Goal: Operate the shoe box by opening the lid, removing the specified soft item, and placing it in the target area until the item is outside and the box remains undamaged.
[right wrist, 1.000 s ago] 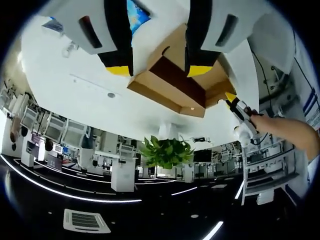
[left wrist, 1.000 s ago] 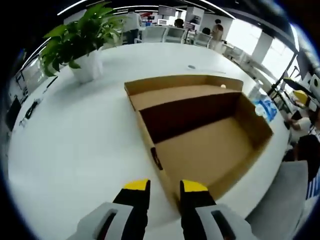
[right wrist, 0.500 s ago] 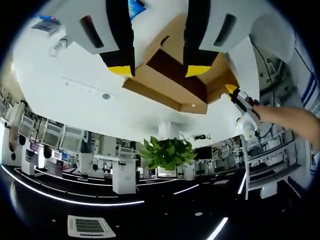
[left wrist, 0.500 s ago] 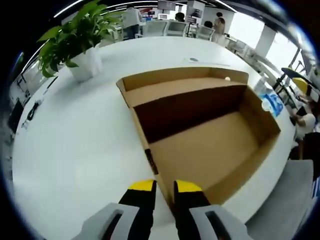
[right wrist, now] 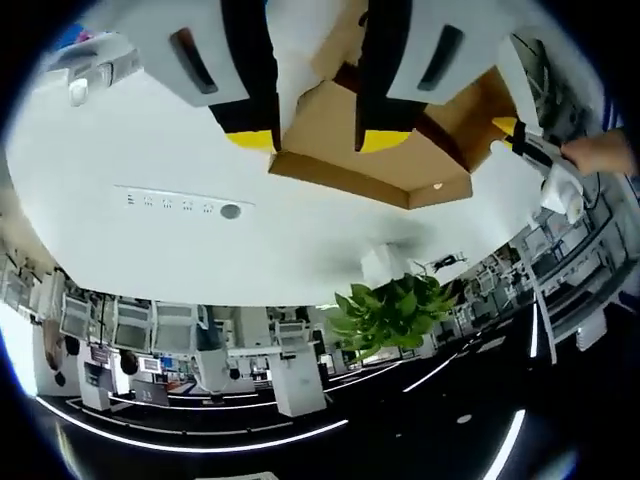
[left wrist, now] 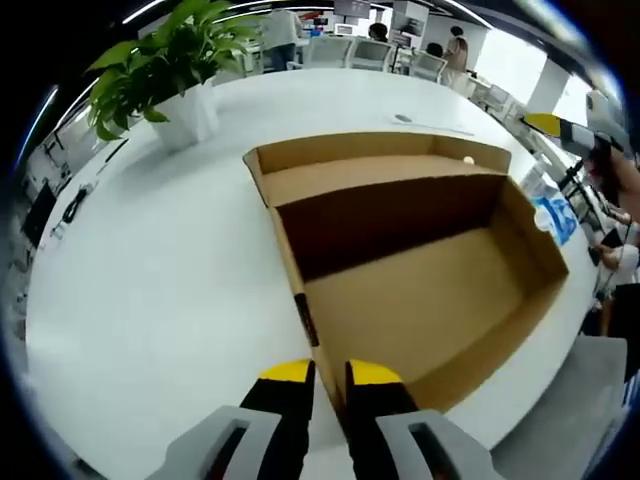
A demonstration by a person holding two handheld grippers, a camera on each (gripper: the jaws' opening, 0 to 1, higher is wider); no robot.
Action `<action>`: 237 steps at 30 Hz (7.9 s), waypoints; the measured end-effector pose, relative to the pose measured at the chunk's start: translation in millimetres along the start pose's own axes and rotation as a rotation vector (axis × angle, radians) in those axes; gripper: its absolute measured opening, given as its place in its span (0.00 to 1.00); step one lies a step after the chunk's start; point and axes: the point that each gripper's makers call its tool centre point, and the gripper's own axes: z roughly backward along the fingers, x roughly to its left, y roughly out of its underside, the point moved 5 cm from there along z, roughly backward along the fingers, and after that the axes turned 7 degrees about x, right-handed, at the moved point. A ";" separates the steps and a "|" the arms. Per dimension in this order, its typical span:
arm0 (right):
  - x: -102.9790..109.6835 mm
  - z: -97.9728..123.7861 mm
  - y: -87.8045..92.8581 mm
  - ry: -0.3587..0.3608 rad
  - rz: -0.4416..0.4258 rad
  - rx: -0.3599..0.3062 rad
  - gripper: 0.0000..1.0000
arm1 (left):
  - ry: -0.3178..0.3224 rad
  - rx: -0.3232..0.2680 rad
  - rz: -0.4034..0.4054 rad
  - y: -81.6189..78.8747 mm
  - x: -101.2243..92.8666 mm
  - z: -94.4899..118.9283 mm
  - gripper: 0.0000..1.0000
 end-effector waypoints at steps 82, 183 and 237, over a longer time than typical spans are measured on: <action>-31.5 -106.4 26.4 0.082 -0.031 0.349 0.01 | 0.003 -0.037 0.035 4.3 -1.3 -5.5 0.12; 10.8 10.8 -3.5 0.017 0.035 -0.215 0.00 | -0.193 -0.080 0.174 1.4 9.0 -8.7 0.03; 53.1 68.1 39.5 -0.010 0.142 -0.264 0.00 | -0.210 -0.153 0.212 3.1 12.9 -12.3 0.03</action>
